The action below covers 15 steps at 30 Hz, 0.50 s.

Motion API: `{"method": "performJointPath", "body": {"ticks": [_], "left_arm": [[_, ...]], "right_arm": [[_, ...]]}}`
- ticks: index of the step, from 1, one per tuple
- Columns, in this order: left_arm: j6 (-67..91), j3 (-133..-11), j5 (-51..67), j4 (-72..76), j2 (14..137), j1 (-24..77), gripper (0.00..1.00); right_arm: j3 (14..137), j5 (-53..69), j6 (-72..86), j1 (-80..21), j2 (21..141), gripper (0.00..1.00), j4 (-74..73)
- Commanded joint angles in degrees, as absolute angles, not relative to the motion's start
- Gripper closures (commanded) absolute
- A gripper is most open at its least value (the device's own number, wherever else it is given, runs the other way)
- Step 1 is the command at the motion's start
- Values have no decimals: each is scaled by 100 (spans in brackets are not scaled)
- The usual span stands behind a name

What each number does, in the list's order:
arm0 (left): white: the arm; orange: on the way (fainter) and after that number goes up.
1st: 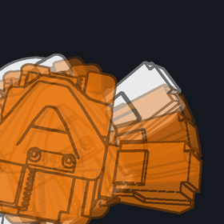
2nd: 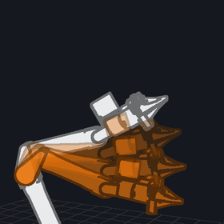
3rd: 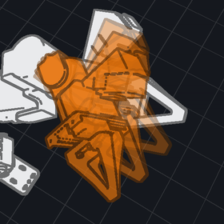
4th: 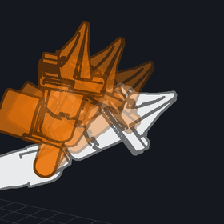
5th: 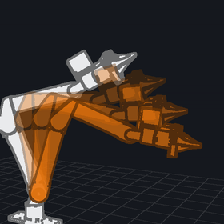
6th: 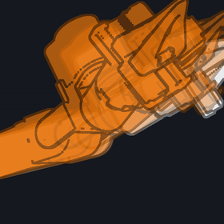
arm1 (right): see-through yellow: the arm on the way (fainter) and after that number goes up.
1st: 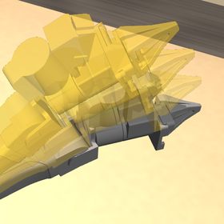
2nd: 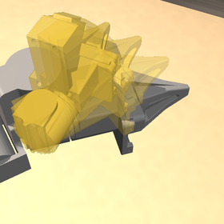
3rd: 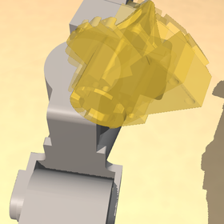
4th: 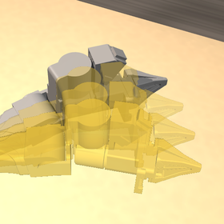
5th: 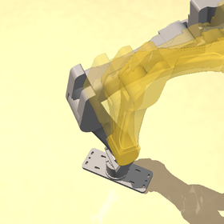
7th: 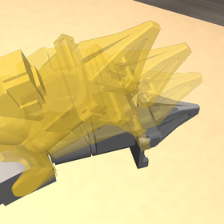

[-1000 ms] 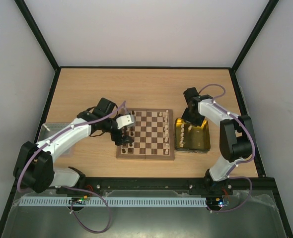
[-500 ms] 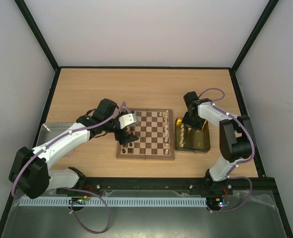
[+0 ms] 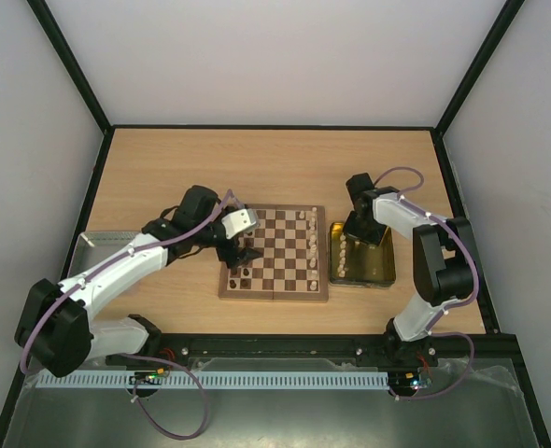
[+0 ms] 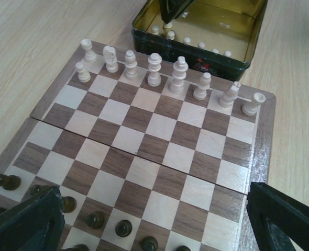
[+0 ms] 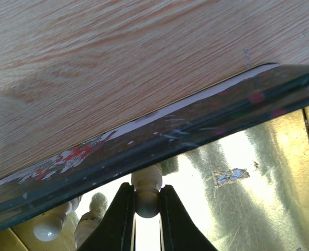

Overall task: Set up the chess pieces on the board
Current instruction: Pick up the chess piece from the storage box.

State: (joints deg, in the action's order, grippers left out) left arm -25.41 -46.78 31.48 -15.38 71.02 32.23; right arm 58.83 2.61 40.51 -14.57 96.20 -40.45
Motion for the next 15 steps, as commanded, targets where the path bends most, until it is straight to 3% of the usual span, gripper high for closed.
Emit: {"method": "performJointPath", "body": {"ticks": [1, 7, 15], "left_arm": [[-2415, -4515, 2856, -1271, 6978, 3235, 5], [-2380, -4495, 2705, -1253, 7046, 3226, 7], [-2484, -4787, 2530, -1659, 7689, 3201, 10]], "right_arm": [[5908, 25, 4087, -1417, 9414, 98, -4104], [6198, -111, 4069, -1587, 8959, 98, -4385], [7505, -263, 4165, -2656, 9171, 98, -5035]]}}
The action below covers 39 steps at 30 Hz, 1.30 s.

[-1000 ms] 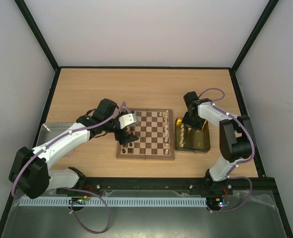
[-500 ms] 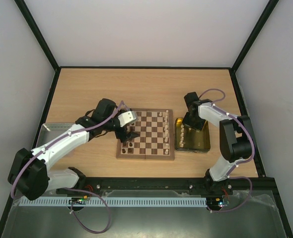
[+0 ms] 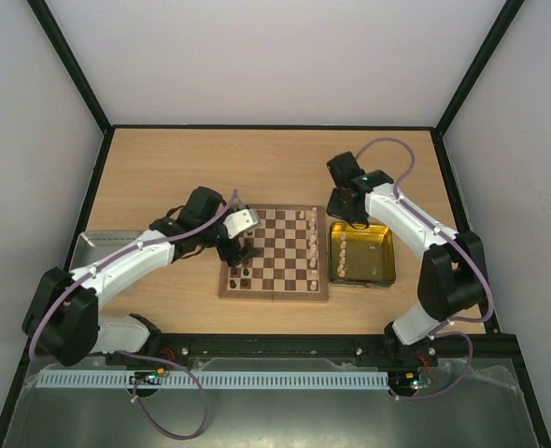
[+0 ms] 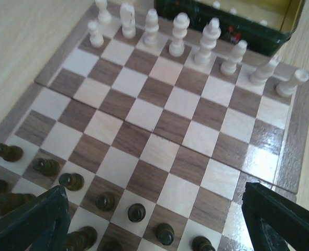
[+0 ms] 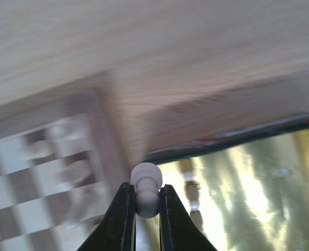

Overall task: Set up the chess pieces on the board
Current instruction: Pick up the chess piece from the storage box, then place the chess piece on the chessboard.

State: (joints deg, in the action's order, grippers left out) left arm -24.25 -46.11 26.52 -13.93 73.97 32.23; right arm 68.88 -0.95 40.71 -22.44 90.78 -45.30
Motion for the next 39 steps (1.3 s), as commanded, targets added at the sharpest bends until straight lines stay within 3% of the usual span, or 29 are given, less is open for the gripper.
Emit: {"method": "performJointPath", "body": {"ticks": [1, 18, 28, 39], "left_arm": [[-2487, -4797, 2500, -1698, 7754, 3194, 10], [-2694, -5033, 3484, -2152, 7932, 2935, 11], [-2095, -4734, 1844, -1145, 7801, 2780, 15], [-2082, -4830, 1907, -1274, 7988, 2751, 15]], "right_arm": [[7651, -262, 4166, -2741, 9237, 98, -5101], [8521, 132, 3748, -3454, 10162, 98, -5419], [8689, 227, 3714, -3683, 10367, 98, -5478], [8459, 414, 3665, -3744, 10606, 98, -5265]]}}
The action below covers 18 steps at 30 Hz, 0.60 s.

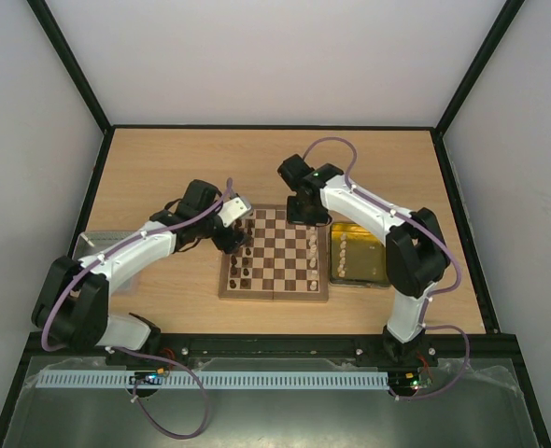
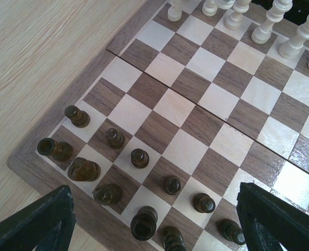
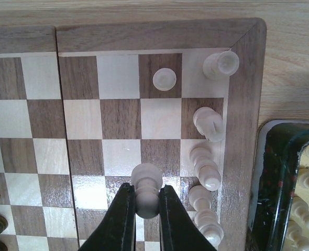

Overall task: Set up the chess pieces on the board
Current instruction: Place the chess piece on the chessboard.

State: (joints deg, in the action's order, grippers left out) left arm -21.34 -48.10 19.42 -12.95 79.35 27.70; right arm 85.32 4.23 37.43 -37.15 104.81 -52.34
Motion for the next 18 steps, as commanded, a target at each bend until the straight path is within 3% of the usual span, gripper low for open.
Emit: {"method": "performJointPath", "body": {"ticks": [1, 18], "left_arm": [[-2083, -4826, 1907, -1281, 7985, 2747, 15], [-2163, -4791, 2127, -1368, 7897, 2681, 14]], "right_arm": [[8457, 420, 3665, -3744, 10637, 98, -5258], [8521, 344, 3504, -3630, 11085, 98, -5046]]}}
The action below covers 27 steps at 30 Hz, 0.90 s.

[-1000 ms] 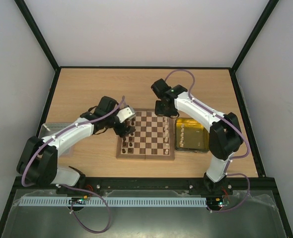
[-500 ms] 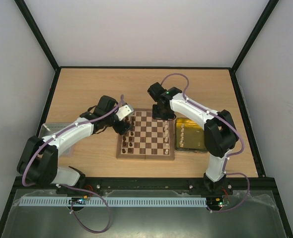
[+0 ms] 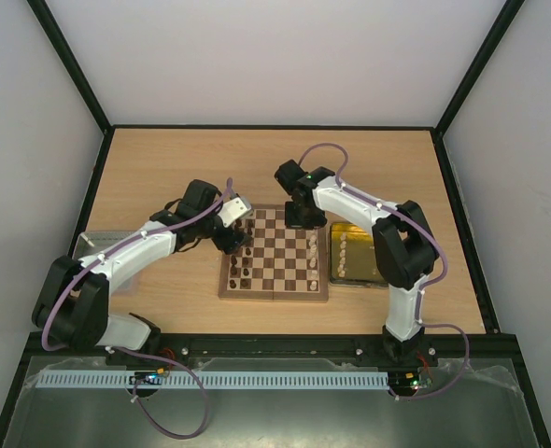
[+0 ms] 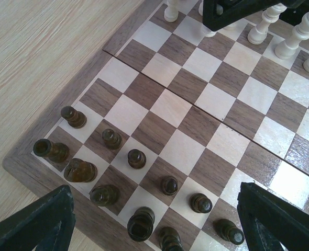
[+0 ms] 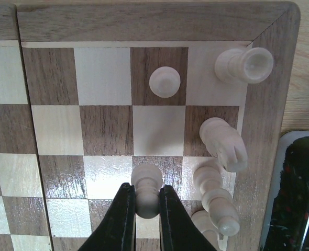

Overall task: Set up the chess pieces on the board
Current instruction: Place the chess piece on the chessboard.

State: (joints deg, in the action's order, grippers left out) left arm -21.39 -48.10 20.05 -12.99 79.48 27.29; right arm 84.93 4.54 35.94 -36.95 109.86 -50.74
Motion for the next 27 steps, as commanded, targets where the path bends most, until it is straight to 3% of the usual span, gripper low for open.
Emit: {"method": "performJointPath", "body": {"ticks": [1, 27], "left_arm": [[-2170, -4790, 2135, -1377, 7901, 2681, 14], [-2241, -4772, 2241, -1411, 7959, 2663, 14]], "right_arm": [[8534, 336, 3500, -3622, 11095, 98, -5046], [8740, 343, 3429, -3478, 11382, 98, -5010]]}}
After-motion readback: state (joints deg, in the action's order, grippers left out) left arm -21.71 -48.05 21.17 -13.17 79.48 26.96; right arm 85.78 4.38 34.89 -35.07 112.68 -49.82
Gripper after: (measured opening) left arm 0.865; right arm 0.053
